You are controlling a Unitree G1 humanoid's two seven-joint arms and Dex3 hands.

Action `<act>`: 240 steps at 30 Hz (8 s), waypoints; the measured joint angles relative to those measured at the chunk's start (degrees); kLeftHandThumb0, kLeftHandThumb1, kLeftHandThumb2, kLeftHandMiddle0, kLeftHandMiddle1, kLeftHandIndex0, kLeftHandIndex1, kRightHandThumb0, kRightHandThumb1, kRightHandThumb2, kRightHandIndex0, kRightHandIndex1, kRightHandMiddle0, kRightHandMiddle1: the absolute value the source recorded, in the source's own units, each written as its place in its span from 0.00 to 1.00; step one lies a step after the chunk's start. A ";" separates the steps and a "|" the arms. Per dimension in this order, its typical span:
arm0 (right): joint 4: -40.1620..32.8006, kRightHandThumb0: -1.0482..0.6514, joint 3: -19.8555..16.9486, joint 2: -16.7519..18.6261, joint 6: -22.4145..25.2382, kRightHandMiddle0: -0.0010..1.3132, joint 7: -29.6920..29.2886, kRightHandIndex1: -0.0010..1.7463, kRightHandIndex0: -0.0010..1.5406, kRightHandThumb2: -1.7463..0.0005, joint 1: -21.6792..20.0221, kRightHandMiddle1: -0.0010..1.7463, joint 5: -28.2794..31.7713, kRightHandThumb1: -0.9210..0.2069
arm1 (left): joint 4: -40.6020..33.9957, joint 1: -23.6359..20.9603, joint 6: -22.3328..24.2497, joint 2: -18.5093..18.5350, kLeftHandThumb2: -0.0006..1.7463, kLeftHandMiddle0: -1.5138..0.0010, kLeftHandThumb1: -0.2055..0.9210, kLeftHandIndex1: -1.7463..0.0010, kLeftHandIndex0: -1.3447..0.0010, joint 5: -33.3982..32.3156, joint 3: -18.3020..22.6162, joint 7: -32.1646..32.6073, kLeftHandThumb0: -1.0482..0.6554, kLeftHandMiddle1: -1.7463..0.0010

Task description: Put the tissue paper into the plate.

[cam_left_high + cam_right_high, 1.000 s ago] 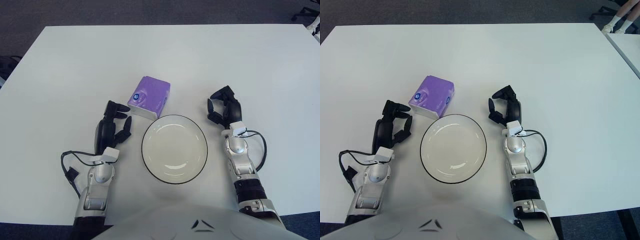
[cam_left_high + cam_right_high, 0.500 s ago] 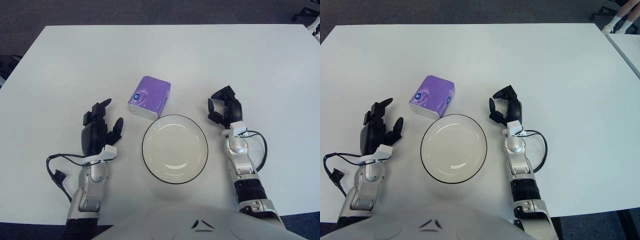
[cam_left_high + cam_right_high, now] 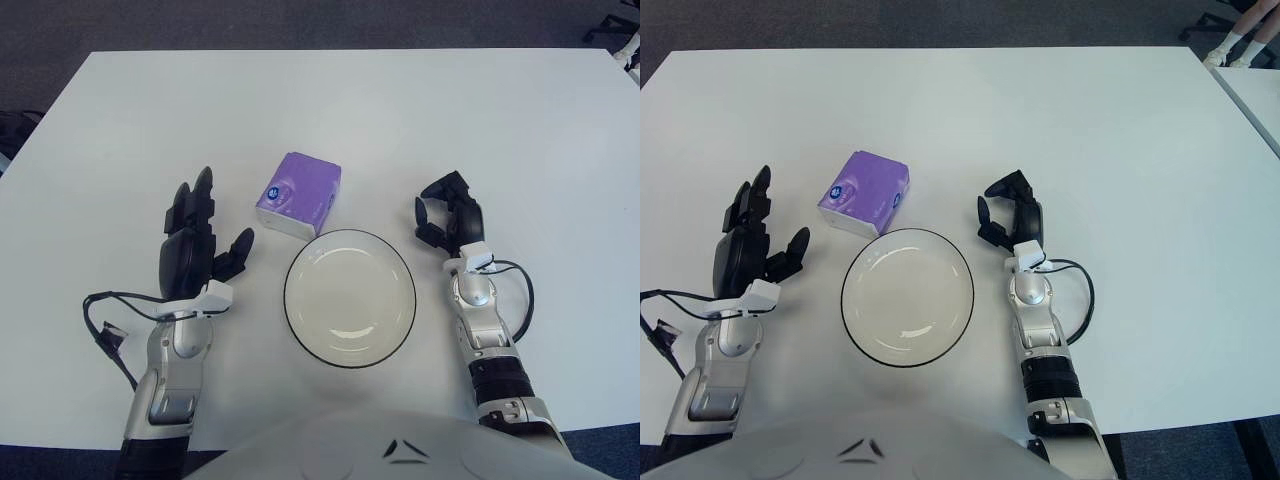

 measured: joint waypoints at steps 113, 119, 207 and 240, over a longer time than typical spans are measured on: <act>2.40 0.38 -0.87 -0.11 1.10 0.29 -1.45 0.80 0.40 0.46 -3.39 1.00 -2.01 0.27 | -11.74 -50.44 49.43 26.05 0.32 1.00 1.00 1.00 1.00 -0.17 -27.24 -70.82 0.00 1.00; 2.36 0.38 -0.74 -0.54 1.12 0.30 -1.42 0.80 0.41 0.45 -3.45 1.00 -2.15 0.28 | -13.12 -52.95 59.53 25.02 0.32 1.00 1.00 1.00 1.00 2.23 -29.55 -72.13 0.00 1.00; 4.72 0.39 -1.21 -2.26 -2.78 0.28 2.67 0.83 0.39 0.48 -4.60 1.00 -1.20 0.25 | -9.00 -59.17 94.34 15.00 0.16 1.00 0.89 1.00 1.00 -17.84 -41.20 -38.17 0.02 1.00; 3.94 0.39 -1.78 -3.70 -3.83 0.29 3.98 0.86 0.38 0.46 -3.06 1.00 -1.15 0.27 | -1.53 -41.43 73.68 10.27 0.36 1.00 0.61 1.00 1.00 -14.94 -36.14 -18.41 0.12 1.00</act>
